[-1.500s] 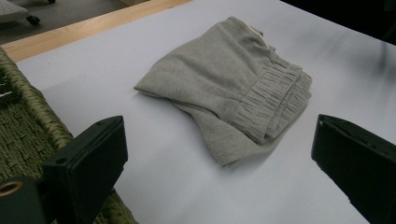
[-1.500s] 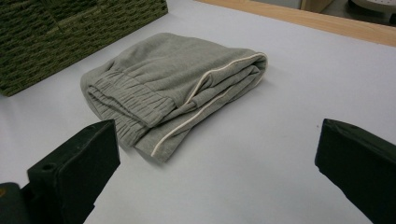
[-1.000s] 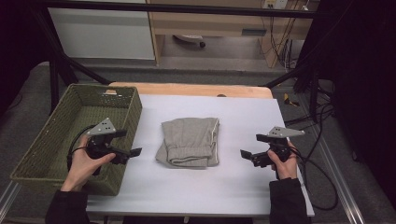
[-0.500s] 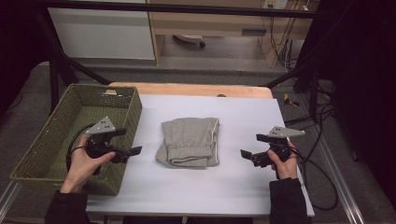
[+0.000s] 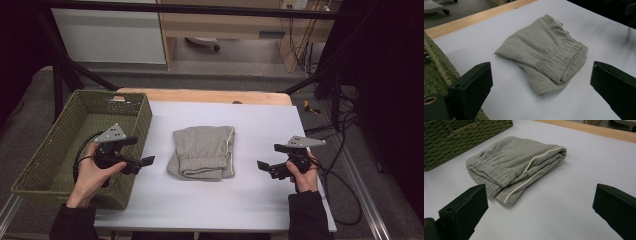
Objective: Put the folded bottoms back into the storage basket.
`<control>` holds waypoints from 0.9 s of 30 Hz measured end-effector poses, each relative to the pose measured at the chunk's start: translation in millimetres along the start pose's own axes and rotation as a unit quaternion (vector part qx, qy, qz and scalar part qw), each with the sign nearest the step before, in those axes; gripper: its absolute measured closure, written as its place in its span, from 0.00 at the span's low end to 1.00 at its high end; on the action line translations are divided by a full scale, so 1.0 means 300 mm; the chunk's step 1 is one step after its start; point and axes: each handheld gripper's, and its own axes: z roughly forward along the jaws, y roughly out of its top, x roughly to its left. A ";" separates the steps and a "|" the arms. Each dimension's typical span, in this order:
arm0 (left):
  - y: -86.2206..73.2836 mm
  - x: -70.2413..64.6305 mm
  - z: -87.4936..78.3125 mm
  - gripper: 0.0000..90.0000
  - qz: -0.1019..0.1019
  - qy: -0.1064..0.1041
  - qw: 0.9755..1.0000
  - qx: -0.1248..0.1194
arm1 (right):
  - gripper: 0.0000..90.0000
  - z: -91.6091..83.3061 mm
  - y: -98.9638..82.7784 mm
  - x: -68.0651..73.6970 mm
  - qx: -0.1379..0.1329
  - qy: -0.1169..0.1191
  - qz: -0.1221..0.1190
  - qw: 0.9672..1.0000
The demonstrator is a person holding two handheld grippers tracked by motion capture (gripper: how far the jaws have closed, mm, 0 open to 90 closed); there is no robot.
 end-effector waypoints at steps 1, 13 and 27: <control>0.003 -0.002 0.002 0.04 0.001 0.000 1.000 0.000 | 0.01 0.000 0.000 0.000 0.000 0.000 0.000 1.000; 0.047 -0.044 0.037 0.04 0.007 -0.001 1.000 0.001 | 0.01 0.002 -0.001 0.000 0.001 -0.001 -0.002 1.000; 0.070 -0.094 0.100 0.04 0.010 0.000 1.000 0.007 | 0.01 0.000 -0.003 -0.004 0.001 -0.001 0.000 1.000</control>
